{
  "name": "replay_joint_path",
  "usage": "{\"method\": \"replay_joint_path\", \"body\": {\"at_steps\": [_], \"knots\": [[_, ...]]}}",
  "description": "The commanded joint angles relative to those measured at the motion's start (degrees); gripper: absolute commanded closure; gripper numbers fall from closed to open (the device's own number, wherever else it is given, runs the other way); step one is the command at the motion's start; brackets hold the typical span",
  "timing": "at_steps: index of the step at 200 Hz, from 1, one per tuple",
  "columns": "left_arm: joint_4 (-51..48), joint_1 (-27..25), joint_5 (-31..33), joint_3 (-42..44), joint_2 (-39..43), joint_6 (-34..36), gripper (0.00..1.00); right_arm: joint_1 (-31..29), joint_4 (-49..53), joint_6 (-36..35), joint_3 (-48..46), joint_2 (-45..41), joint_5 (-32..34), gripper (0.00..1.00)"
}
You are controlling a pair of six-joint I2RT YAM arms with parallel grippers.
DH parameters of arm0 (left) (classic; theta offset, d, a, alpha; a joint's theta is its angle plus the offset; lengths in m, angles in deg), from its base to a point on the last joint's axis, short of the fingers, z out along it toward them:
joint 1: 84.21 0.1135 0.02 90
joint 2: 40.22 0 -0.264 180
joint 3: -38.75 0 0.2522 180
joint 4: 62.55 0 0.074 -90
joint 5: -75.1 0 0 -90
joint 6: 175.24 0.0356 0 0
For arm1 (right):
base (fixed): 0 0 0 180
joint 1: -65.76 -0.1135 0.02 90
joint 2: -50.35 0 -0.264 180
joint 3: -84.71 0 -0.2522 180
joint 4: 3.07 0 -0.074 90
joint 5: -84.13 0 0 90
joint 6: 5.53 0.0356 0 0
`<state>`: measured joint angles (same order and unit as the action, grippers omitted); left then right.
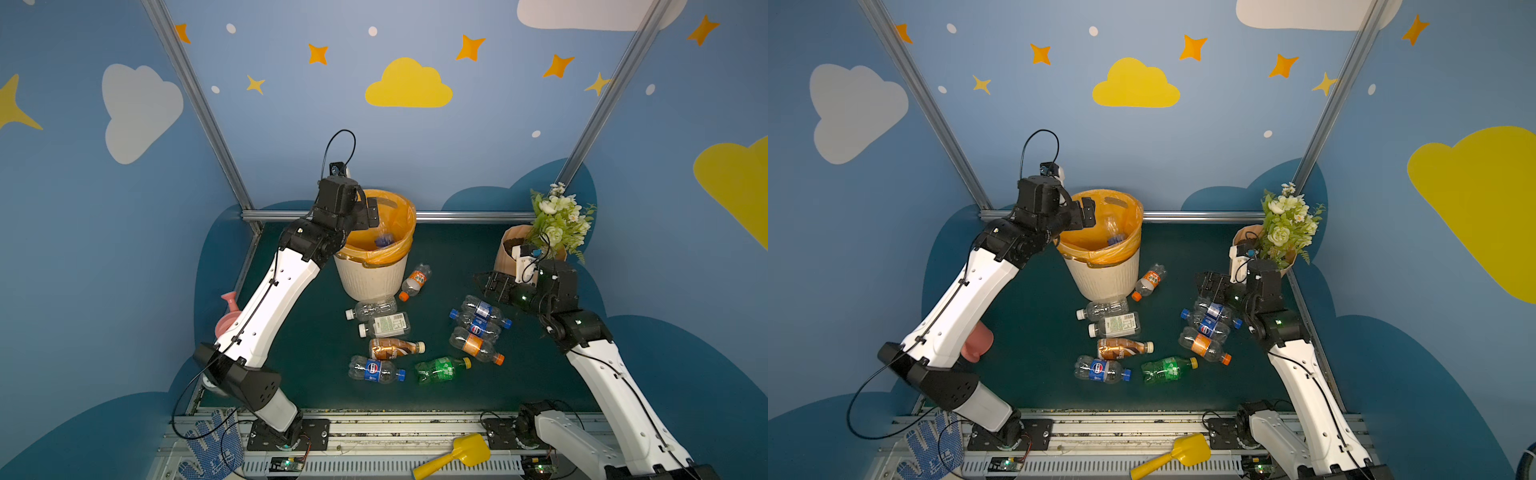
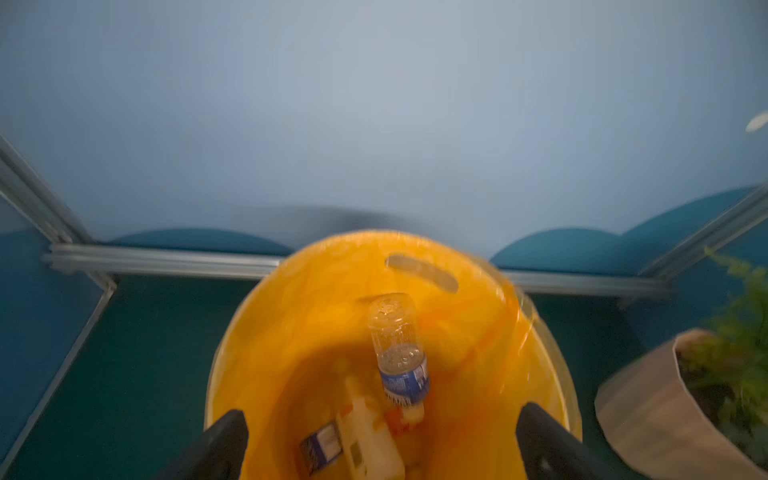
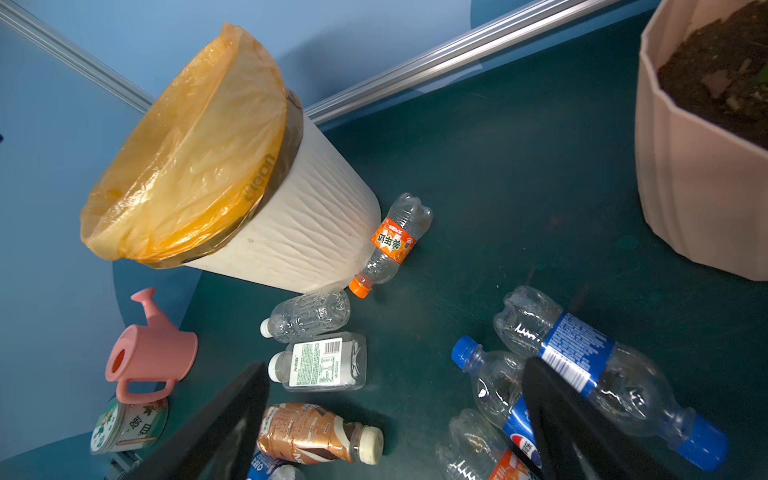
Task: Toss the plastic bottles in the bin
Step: 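Open the left gripper over the bin to drop the clear bottle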
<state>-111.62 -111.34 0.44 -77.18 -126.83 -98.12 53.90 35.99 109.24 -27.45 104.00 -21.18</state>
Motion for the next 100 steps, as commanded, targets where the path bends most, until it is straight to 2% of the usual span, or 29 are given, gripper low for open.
{"method": "replay_joint_path", "body": {"at_steps": [1, 15, 52, 100], "knots": [[13.2, -1.1, 0.1, 11.7, 14.7, -0.1, 0.0, 0.6, 2.1, 0.0, -1.1, -0.2, 1.8, 0.07], [16.7, -1.2, 2.2, 17.5, 20.7, -0.7, 0.0, 0.6, 2.6, 0.5, -1.2, 0.6, 1.6, 0.07], [14.1, -1.1, 6.8, 26.5, 31.2, -1.3, 0.0, 1.0, 4.7, 0.5, -1.5, 2.3, 5.1, 0.07], [10.4, -1.2, 9.4, 37.2, 38.3, -7.5, 0.0, 1.4, 8.6, 2.5, -2.7, 5.2, 5.9, 0.07]]}}
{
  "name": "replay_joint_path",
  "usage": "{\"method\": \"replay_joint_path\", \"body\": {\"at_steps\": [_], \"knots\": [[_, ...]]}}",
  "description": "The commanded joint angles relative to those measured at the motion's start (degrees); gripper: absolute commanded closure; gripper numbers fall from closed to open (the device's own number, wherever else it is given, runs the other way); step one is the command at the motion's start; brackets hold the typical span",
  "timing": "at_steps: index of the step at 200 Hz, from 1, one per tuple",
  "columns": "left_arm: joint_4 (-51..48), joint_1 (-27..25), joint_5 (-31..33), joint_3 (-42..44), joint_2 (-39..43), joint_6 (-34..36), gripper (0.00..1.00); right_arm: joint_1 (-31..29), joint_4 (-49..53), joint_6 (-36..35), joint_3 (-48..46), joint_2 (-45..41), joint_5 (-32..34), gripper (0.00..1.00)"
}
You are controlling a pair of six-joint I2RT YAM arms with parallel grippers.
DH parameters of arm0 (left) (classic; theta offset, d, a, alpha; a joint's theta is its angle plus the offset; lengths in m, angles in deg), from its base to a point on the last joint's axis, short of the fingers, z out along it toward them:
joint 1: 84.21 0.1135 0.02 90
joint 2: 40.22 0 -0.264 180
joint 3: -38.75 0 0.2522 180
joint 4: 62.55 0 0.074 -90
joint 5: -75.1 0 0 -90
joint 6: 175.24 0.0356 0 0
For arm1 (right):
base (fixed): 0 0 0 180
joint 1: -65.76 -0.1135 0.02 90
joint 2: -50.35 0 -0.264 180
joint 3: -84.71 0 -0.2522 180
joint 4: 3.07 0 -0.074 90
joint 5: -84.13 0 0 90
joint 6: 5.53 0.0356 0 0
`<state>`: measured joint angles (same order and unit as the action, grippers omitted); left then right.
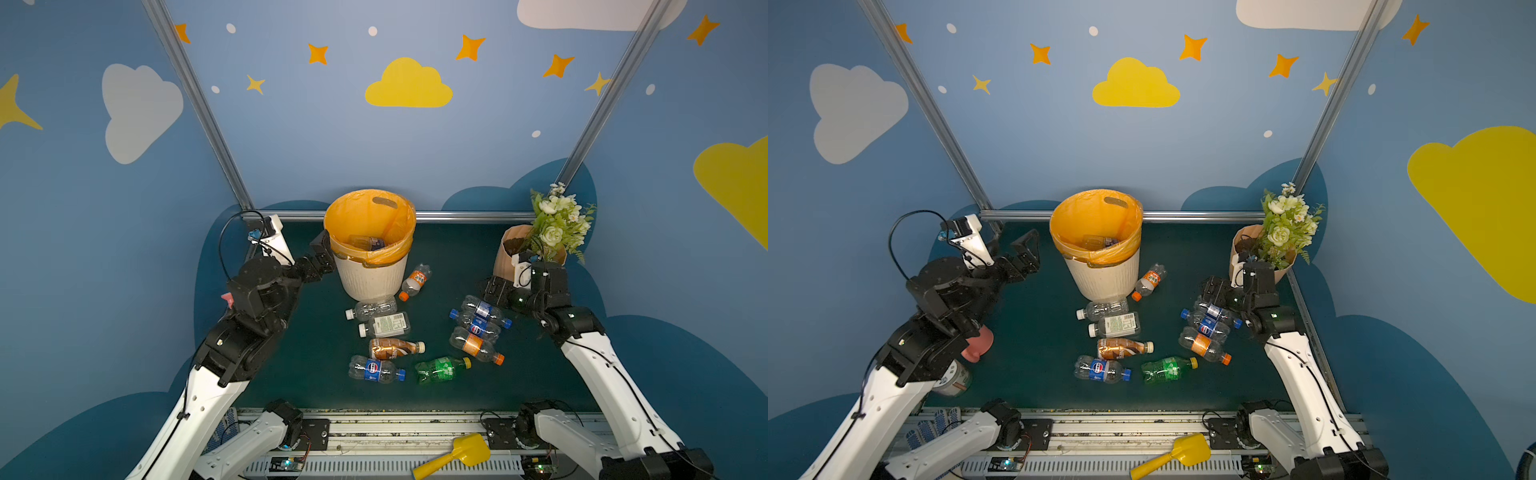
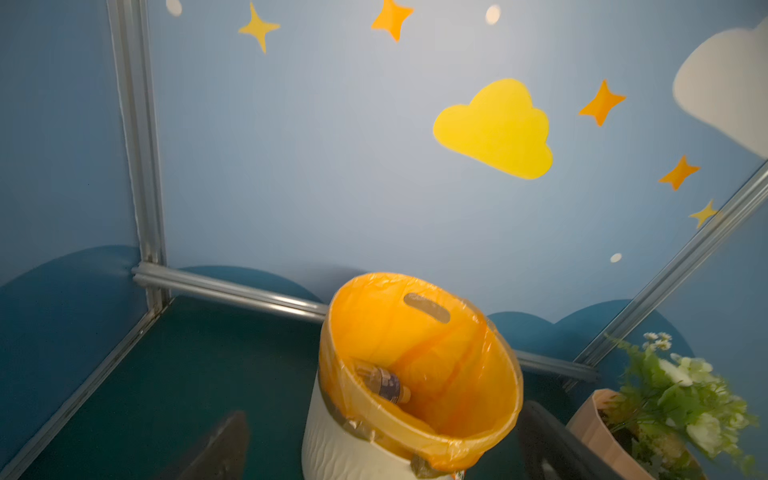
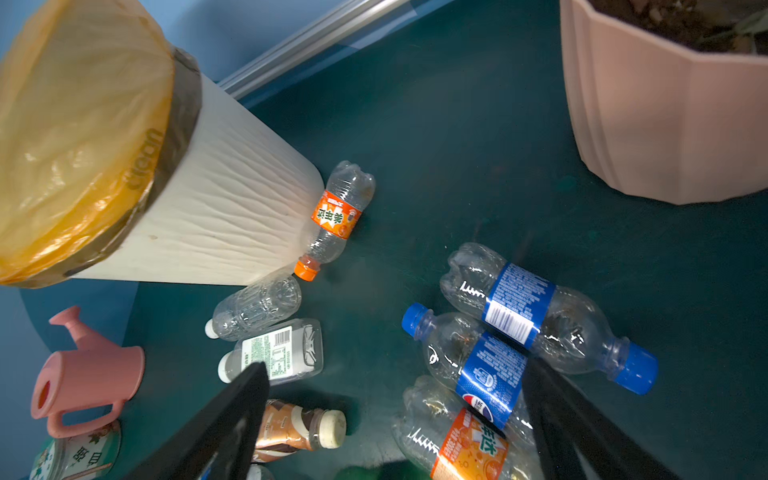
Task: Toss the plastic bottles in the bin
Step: 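Open the left gripper over the bin to drop the clear bottle, then withdraw the left gripper while the right gripper reaches to the blue-label bottle, then close the right gripper on the blue-label bottle near the flowerpot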
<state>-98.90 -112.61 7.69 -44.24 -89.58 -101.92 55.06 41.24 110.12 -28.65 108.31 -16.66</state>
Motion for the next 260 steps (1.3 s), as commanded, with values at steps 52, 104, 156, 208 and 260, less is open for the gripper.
{"method": "replay_joint_path", "body": {"at_steps": [52, 104, 156, 208, 260], "knots": [[-2.9, 0.6, 2.7, 10.4, 3.0, -8.0, 0.0, 0.5, 2.5, -1.0, -3.3, 5.7, 2.9, 0.07], [-4.3, 2.5, 2.4, 12.8, 4.5, -9.4, 0.0, 0.5, 10.7, -14.1, 4.6, 17.8, 7.0, 0.09], [-5.5, 3.9, 2.6, 13.8, 6.4, -9.4, 0.0, 0.3, 15.7, -23.1, 8.2, 23.5, 12.8, 0.18], [-5.6, 4.8, 1.6, 13.7, 6.2, -9.3, 0.0, 0.3, 14.6, -31.2, 10.1, 29.3, 13.0, 0.29], [-6.4, 5.5, 1.7, 13.7, 6.8, -9.4, 0.0, 0.2, 14.3, -35.2, 12.6, 34.7, 12.8, 0.31]]}}
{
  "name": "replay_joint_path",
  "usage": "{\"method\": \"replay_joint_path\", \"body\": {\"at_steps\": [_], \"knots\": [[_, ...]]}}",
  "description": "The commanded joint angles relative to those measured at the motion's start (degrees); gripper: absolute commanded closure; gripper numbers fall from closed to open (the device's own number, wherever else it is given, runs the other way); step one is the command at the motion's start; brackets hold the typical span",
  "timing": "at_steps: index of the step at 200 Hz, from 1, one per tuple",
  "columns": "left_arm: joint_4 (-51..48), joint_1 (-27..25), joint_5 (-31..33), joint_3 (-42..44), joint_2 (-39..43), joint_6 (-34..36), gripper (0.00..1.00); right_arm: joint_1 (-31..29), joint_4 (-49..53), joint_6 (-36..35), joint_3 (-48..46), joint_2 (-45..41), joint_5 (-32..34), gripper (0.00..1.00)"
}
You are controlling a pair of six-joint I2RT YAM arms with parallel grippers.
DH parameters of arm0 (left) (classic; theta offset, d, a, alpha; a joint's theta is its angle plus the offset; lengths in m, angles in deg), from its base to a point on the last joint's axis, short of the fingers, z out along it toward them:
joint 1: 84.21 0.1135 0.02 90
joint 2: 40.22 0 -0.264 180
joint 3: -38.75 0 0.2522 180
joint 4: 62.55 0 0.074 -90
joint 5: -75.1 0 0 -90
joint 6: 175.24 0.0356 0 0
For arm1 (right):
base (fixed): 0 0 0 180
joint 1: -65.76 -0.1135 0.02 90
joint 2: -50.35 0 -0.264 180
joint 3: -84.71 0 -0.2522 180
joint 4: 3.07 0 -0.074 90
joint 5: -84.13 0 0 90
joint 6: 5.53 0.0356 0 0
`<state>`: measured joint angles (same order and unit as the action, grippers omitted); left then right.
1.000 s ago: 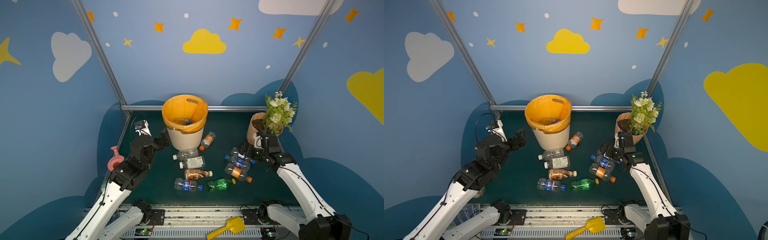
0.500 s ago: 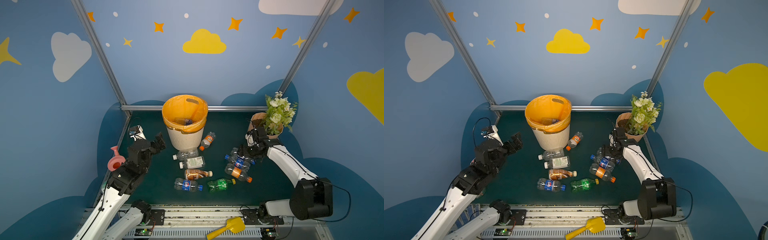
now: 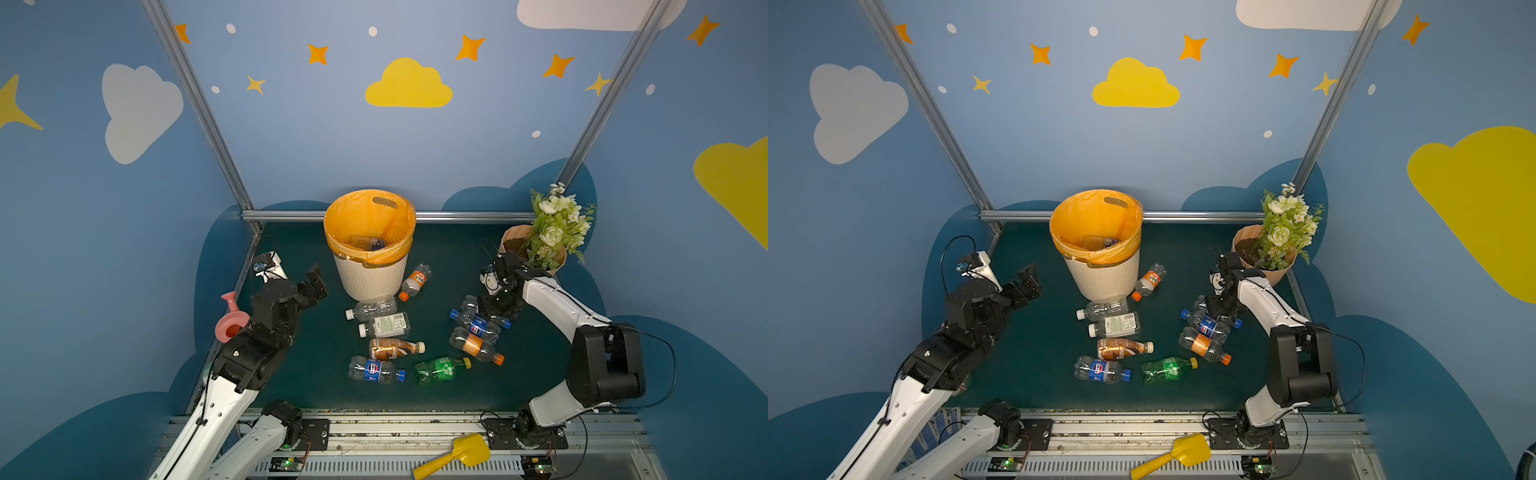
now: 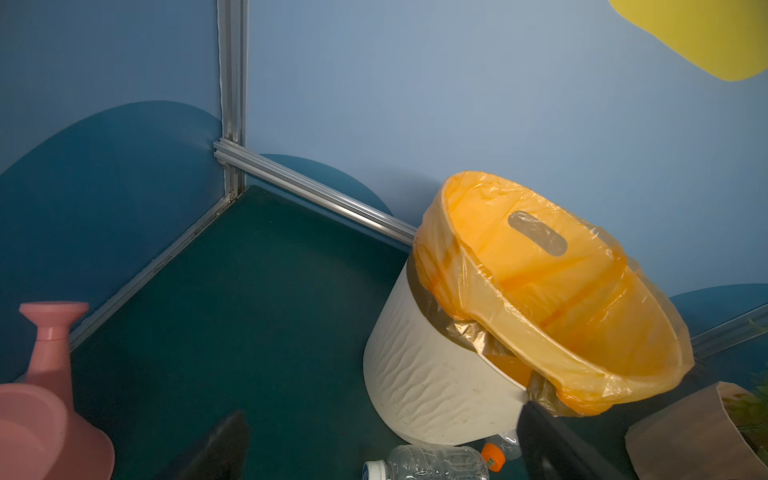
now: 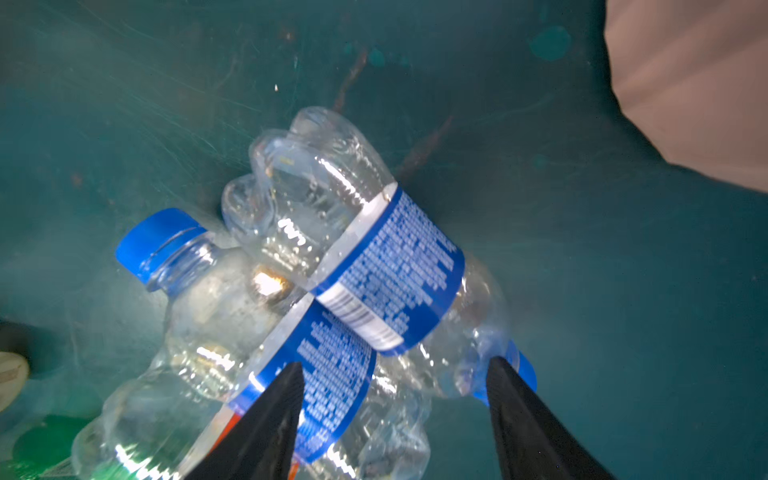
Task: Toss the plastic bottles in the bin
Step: 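Close the right gripper on the blue-label bottle near the flowerpot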
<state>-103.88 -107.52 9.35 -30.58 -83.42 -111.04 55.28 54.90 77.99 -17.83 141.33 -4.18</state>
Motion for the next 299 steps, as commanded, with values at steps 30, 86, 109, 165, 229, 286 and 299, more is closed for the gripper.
{"method": "replay_joint_path", "body": {"at_steps": [30, 86, 109, 165, 229, 286, 299], "knots": [[-1.8, 0.6, 0.1, 0.1, 1.0, -0.5, 0.0, 0.0, -0.1, -3.4, 2.9, 4.3, 1.6, 0.33], [-2.2, 0.8, 0.2, 0.1, 1.3, -0.6, 0.0, 0.0, -1.4, -4.0, 4.8, 8.3, 0.7, 0.3], [-2.5, 1.1, 0.4, 0.2, 1.4, -0.7, 0.0, 0.0, -1.6, -4.4, 5.5, 9.8, -0.5, 0.27], [-3.1, 1.2, 1.1, 0.3, 2.1, -0.8, 0.0, 0.0, -2.8, -3.8, 6.5, 13.0, -0.6, 0.31], [-3.9, 1.3, 1.7, 0.3, 2.5, -1.3, 0.0, 0.0, -3.5, -3.7, 8.7, 16.8, -2.6, 0.4], [-5.2, 1.4, 3.2, 1.1, 3.0, -2.7, 0.0, 0.3, -4.4, -1.4, 9.5, 10.1, -5.2, 0.53], [-5.3, 1.4, 3.4, 1.5, 3.0, -2.9, 0.0, 0.2, -4.3, -0.6, 9.9, 7.0, -5.5, 0.53]]}}
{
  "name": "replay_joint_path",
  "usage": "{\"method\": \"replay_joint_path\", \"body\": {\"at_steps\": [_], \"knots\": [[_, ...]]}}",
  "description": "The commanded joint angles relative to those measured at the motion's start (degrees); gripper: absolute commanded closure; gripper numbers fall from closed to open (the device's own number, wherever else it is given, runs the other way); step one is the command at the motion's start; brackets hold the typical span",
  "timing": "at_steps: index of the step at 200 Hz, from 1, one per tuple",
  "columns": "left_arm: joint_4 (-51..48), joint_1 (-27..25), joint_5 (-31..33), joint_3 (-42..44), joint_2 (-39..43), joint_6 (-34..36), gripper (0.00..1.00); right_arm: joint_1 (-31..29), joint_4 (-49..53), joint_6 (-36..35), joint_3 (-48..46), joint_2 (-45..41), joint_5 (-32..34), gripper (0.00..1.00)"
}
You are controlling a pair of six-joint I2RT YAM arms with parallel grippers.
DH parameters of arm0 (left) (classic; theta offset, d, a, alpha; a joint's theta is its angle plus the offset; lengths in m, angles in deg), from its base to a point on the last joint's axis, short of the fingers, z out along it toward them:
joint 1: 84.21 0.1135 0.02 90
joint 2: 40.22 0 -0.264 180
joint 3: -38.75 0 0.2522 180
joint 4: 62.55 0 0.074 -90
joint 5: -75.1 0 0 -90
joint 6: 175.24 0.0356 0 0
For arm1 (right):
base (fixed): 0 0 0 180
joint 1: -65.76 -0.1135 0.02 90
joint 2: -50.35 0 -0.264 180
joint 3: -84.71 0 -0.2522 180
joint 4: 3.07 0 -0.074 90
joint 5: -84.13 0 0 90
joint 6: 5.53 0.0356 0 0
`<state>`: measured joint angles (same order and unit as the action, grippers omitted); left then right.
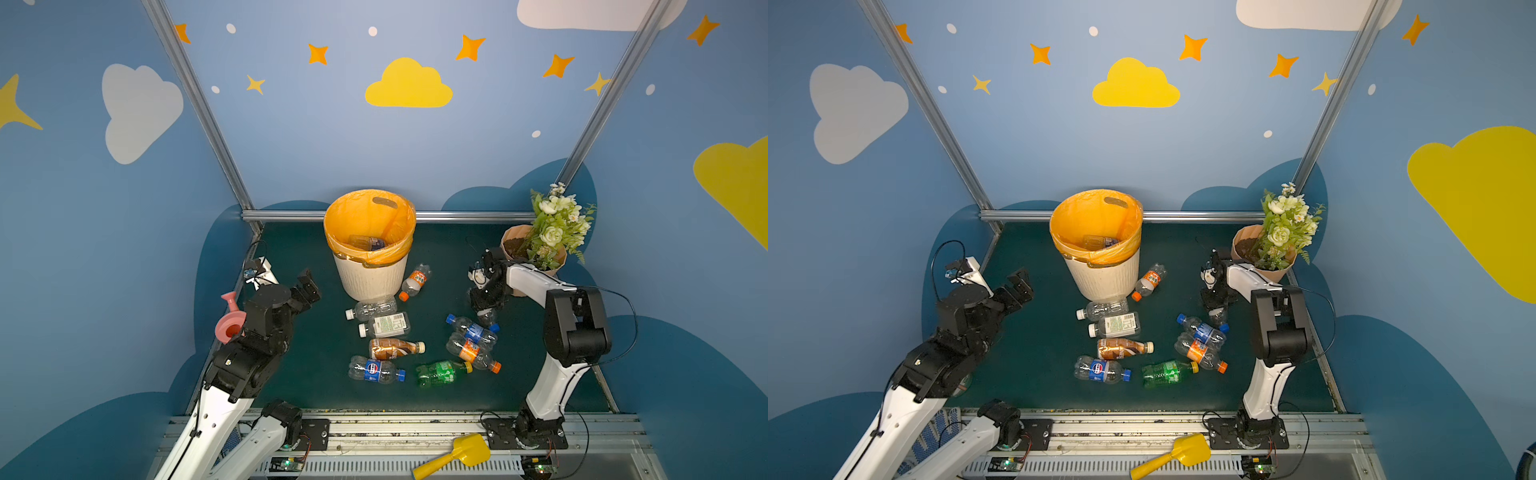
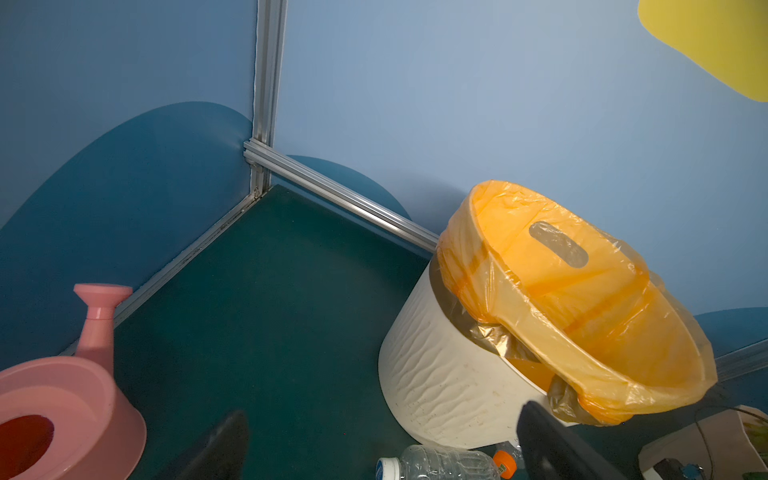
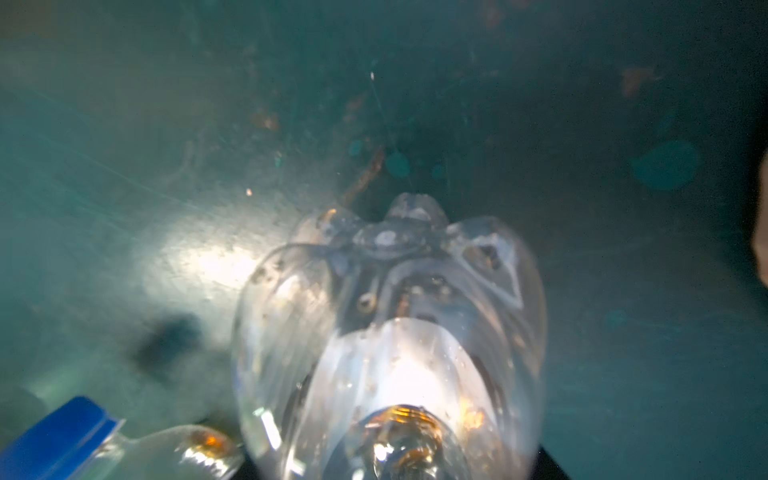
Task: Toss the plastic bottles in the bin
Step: 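Close the right gripper on the blue-label bottle near the flowerpot, then lift the blue-label bottle over the bin and release it with the right gripper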
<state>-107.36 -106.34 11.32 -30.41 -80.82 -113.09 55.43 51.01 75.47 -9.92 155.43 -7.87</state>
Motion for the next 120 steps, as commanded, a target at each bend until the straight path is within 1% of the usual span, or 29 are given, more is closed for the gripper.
{"method": "replay_joint_path", "body": {"at_steps": [1, 26, 49, 65, 97, 120], "knots": [[-1.8, 0.3, 1.5, 1.3, 0.4, -1.0, 0.0, 0.1, -0.4, 2.0, 2.1, -7.4, -1.8, 0.54], [-2.3, 0.4, 1.8, 2.3, 0.3, -2.1, 0.0, 0.2, -0.4, 3.9, 3.7, -13.6, -2.9, 0.57], [-2.8, 0.8, 2.2, 3.4, 0.4, -3.5, 0.0, 0.3, -0.8, 6.5, 5.9, -18.8, -5.3, 0.61], [-2.9, 1.3, 2.0, 4.5, 0.5, -4.6, 0.0, 0.3, -2.4, 9.8, 7.3, -22.7, -6.9, 0.63], [-3.7, 3.7, -0.2, 7.4, 0.7, -7.3, 0.0, 0.2, -12.6, 17.5, 7.4, -32.1, -12.1, 0.64], [-4.4, 6.0, -2.8, 9.7, 0.5, -9.5, 0.0, 0.1, -21.4, 23.5, 7.5, -37.0, -15.7, 0.62]]}}
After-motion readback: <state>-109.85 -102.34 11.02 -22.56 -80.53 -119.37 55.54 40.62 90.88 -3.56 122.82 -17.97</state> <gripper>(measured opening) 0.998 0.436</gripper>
